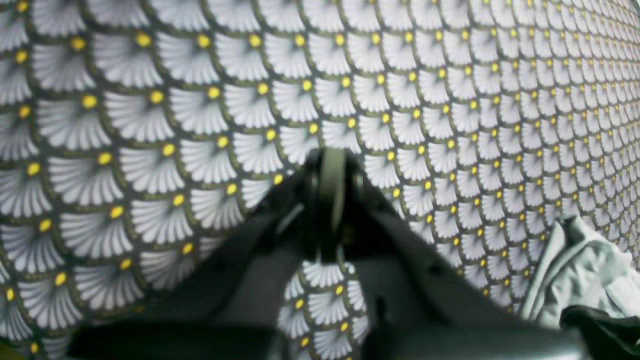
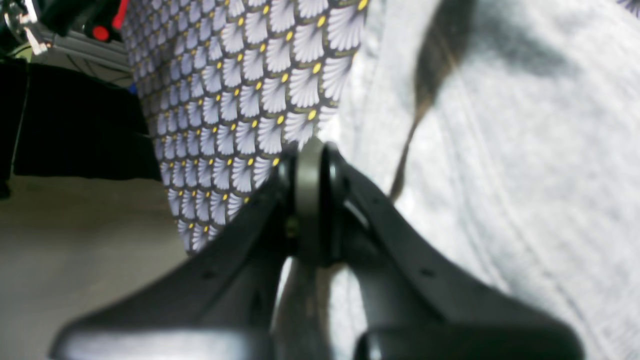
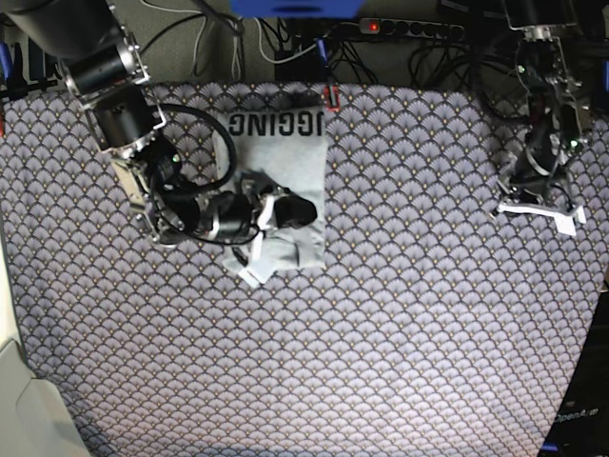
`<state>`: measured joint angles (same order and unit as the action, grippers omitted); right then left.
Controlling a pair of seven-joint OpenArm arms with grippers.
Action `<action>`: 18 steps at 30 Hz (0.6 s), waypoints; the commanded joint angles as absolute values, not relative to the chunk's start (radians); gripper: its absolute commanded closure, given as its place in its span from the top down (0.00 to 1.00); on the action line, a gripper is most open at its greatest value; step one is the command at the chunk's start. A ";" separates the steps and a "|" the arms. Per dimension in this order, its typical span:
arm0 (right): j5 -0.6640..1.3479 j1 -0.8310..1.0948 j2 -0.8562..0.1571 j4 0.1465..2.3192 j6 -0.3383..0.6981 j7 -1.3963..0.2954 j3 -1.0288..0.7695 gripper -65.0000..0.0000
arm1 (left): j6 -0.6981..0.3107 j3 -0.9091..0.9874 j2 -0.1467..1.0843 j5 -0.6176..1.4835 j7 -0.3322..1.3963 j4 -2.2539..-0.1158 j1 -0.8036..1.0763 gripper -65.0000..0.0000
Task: Fold the T-shirt properly
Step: 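Smooth and tuck the bundle's loose corner with the right gripper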
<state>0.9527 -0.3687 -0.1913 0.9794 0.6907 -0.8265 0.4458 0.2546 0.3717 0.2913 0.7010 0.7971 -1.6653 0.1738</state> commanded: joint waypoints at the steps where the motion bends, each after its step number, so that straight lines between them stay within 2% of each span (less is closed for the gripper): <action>1: 0.975 -0.400 -0.193 1.013 0.698 -0.819 0.443 0.00 | 0.248 0.377 0.315 0.710 0.783 -1.685 0.166 0.00; 10: 0.978 -0.331 -0.242 1.399 0.698 -0.974 0.403 0.00 | 0.245 0.406 0.329 0.717 0.783 -1.797 0.229 0.00; 18: 0.977 -0.062 -0.326 1.825 0.698 -1.044 0.226 0.00 | 0.237 0.492 0.328 0.719 0.783 -1.913 0.395 0.00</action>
